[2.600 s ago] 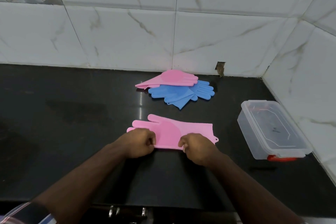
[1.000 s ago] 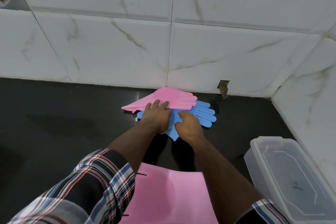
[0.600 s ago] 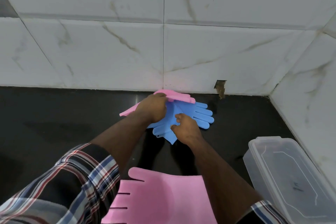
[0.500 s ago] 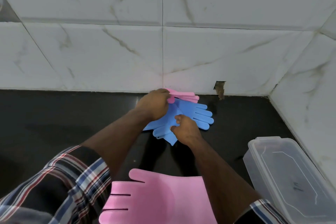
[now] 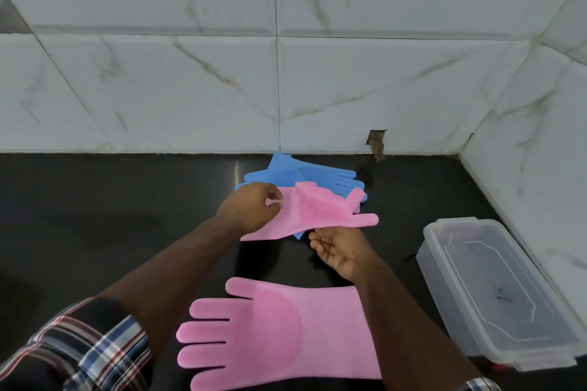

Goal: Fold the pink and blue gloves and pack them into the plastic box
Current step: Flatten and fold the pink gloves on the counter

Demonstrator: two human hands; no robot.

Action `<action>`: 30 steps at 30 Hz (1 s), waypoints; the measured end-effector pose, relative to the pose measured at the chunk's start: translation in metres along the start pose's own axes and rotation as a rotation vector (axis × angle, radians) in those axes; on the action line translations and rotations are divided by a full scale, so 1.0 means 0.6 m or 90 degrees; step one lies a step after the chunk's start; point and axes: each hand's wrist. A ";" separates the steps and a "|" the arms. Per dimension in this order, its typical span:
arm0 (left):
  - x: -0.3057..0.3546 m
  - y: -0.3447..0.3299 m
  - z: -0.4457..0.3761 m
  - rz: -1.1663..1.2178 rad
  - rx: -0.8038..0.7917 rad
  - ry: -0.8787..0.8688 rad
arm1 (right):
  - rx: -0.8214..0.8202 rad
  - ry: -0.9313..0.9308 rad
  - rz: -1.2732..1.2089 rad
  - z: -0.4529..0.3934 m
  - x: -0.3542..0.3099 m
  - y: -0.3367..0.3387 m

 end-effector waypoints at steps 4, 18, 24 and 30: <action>-0.003 -0.028 0.032 -0.058 -0.089 0.012 | 0.013 0.029 -0.082 0.016 0.014 0.005; 0.011 -0.003 0.095 0.179 -0.041 0.090 | 0.161 0.332 -0.209 0.111 -0.027 0.027; 0.028 0.026 0.107 0.352 0.018 0.159 | 0.243 0.744 0.123 0.160 -0.065 0.043; -0.040 0.045 0.119 0.344 0.230 0.293 | -0.075 0.670 0.607 0.176 -0.015 0.012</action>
Point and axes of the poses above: each hand's wrist, its own z-axis away from the middle knuckle, its own y-axis out of the back of the hand, x = y × z, and after that the axes turned 11 degrees about x, right-handed
